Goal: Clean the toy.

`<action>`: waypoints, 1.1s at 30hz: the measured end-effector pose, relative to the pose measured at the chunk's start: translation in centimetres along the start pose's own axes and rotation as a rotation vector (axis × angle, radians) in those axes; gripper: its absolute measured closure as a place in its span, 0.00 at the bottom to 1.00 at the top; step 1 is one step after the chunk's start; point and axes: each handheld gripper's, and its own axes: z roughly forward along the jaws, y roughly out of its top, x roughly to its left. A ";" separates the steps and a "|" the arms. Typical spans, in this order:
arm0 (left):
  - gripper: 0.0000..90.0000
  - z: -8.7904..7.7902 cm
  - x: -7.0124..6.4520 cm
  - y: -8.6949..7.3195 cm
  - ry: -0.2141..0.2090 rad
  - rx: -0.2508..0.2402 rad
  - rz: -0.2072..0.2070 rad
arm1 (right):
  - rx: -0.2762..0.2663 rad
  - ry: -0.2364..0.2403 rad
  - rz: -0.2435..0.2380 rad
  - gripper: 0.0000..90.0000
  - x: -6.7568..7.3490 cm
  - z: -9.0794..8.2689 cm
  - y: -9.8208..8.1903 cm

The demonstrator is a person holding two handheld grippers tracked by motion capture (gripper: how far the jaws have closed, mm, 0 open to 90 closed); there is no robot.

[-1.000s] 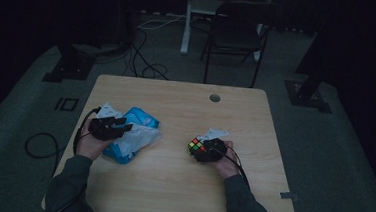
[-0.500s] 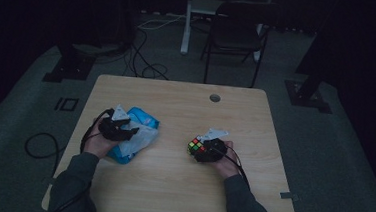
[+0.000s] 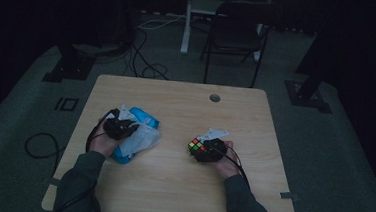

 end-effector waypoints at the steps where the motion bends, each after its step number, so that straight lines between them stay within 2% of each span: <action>1: 0.90 -0.2 0.0 0.1 0.004 -0.012 -0.005 | 0.000 0.000 -0.001 0.38 0.0 0.0 0.0; 2: 0.91 -0.3 -0.1 0.1 0.020 -0.019 -0.004 | 0.000 0.000 0.000 0.38 0.0 0.0 0.0; 5: 0.96 -0.6 -0.1 0.3 0.034 -0.048 -0.019 | 0.000 0.000 -0.001 0.37 0.0 0.0 0.0; 7: 0.97 -0.9 -0.3 0.4 0.030 -0.067 -0.018 | 0.002 0.001 -0.001 0.37 0.0 0.0 0.0; 9: 0.97 -1.5 -0.6 0.7 0.028 -0.107 -0.006 | 0.004 0.002 -0.003 0.37 0.0 0.0 0.0; 13: 0.97 -3.1 -1.2 2.1 0.013 -0.191 0.012 | 0.006 0.003 -0.002 0.37 0.0 0.0 0.1; 16: 0.97 -3.8 -1.6 3.0 0.006 -0.229 0.022 | 0.008 0.003 -0.002 0.37 0.0 0.0 0.1; 26: 0.96 -3.8 -3.1 3.0 -0.031 -0.248 0.040 | 0.011 0.005 0.002 0.38 0.0 0.0 0.1; 33: 0.96 -4.1 -4.7 3.6 -0.069 -0.271 0.078 | 0.004 0.008 -0.004 0.38 0.1 0.1 0.1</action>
